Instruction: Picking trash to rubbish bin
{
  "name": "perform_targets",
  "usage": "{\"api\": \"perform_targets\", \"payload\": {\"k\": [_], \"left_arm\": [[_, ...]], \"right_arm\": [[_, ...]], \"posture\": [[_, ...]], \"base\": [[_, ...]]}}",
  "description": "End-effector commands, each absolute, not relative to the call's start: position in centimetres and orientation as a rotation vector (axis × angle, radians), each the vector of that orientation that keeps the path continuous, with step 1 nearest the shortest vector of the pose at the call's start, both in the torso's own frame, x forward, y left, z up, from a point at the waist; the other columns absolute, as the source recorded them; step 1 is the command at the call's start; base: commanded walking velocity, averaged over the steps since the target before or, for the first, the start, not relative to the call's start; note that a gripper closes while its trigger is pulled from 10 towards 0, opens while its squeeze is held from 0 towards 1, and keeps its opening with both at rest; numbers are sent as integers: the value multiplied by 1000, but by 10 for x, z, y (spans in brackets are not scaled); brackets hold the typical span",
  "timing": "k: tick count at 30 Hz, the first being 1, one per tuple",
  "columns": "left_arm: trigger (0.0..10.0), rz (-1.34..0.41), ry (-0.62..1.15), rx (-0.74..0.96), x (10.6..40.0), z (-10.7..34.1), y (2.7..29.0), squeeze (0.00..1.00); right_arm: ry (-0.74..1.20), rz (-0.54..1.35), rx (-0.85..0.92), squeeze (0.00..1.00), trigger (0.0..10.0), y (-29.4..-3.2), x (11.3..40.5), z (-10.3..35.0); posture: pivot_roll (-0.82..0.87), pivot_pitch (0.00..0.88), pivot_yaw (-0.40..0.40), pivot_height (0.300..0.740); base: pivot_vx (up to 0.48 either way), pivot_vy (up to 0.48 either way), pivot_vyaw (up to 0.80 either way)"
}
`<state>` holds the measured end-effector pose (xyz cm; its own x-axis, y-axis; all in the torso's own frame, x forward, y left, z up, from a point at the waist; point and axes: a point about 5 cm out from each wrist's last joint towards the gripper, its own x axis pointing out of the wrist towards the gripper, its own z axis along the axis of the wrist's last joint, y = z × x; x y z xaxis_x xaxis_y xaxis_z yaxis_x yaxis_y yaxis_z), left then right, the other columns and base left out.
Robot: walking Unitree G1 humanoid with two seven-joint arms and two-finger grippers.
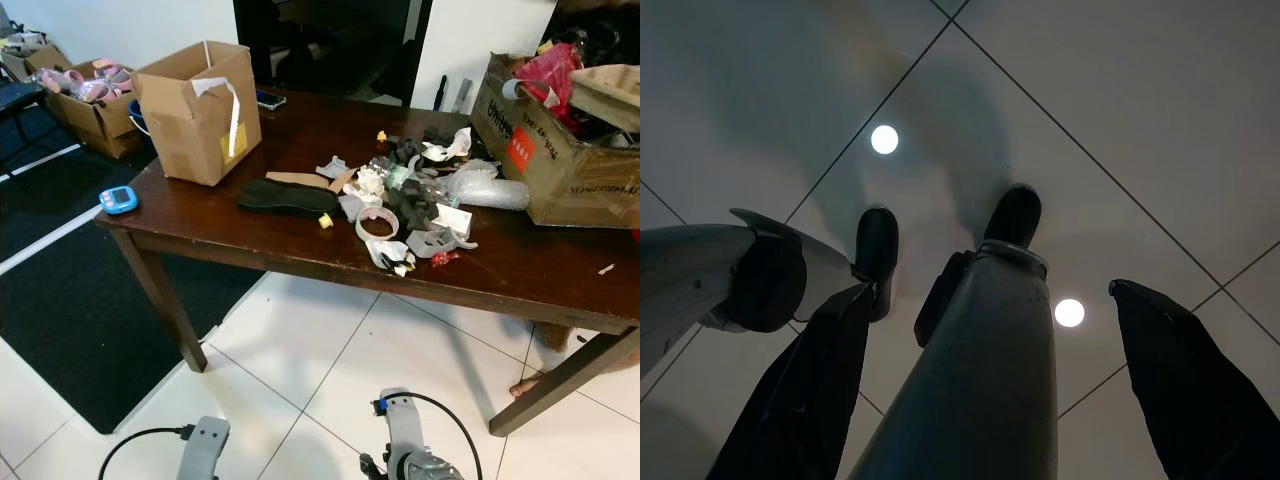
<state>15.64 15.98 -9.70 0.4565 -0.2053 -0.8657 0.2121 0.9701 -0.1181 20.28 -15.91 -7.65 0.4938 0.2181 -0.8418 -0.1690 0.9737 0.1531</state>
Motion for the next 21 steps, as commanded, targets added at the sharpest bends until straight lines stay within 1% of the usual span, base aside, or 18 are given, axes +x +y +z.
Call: {"api": "perform_targets", "payload": {"k": [1,21], "left_arm": [[10000,-266,1079,8,153,-99,159,0],[10000,-264,1081,9,152,-99,159,0]], "right_arm": [[1043,229,58,0,10000,-159,199,-79],[1041,225,61,0,10000,-159,200,-78]], "posture": [[60,43,-31,740],[57,43,-28,740]], "base": [[0,0,0],[0,0,0]]}}
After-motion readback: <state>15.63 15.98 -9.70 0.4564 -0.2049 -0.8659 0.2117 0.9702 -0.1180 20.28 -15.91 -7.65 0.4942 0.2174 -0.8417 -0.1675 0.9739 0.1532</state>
